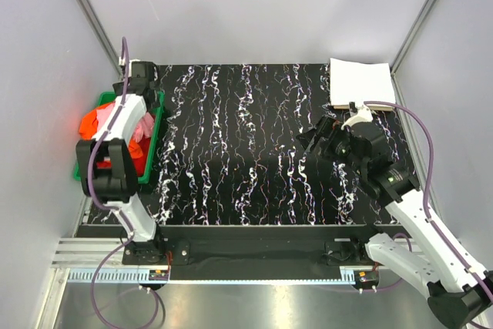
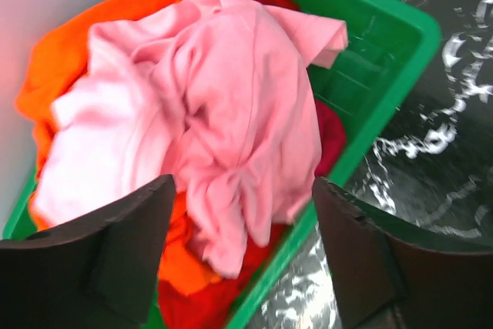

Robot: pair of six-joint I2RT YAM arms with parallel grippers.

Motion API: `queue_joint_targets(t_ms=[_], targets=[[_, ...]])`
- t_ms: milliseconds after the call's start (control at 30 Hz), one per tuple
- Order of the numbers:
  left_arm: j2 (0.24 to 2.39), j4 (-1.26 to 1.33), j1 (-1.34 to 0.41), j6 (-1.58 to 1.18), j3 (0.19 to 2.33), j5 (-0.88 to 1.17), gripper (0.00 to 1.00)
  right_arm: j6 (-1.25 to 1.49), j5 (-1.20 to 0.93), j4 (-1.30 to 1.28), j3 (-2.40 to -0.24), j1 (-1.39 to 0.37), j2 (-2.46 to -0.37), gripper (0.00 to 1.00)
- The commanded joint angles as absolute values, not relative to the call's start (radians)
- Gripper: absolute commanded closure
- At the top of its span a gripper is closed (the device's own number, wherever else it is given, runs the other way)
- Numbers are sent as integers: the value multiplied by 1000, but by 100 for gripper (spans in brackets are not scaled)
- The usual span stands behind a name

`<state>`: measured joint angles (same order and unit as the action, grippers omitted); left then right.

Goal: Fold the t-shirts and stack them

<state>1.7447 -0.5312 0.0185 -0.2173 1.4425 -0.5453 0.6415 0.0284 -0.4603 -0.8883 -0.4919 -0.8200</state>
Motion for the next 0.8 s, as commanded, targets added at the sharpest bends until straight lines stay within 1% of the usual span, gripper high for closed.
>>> queue_joint_targets(t_ms=[0,167,267,300,367,400,467,500,533,567,767], targets=[[1808,-555,32,-198,1526,-571,26,634,34,-423,-890,-494,-802,0],[1822,-569,52,-236,1529,-555,26,620,37,-425,-897,-494,-807,0],[1838,-571,64,-238,1531,-513,33,623,41,-425,-907,-494,-815,0],[1848,-575,67,-236,1534,-483,40,627,37,-425,-911,-494,-818,0],[1853,-580,69,-239,1534,-470,58,632,31,-425,-914,-494,-818,0],[1853,-586,68,-244,1531,-469,70,640,28,-425,-911,-494,-815,0],[1844,-592,69,-250,1535,-477,78,647,17,-425,-908,-494,-808,0],[1839,-601,69,-247,1540,-479,86,653,15,-423,-905,-494,-804,0],[1833,-607,69,-247,1546,-482,98,655,11,-425,-905,-494,-801,0],[1832,-617,69,-247,1560,-488,100,658,9,-425,-907,-495,-799,0],[1747,-647,57,-244,1624,-457,100,661,6,-423,-920,-494,-795,0]])
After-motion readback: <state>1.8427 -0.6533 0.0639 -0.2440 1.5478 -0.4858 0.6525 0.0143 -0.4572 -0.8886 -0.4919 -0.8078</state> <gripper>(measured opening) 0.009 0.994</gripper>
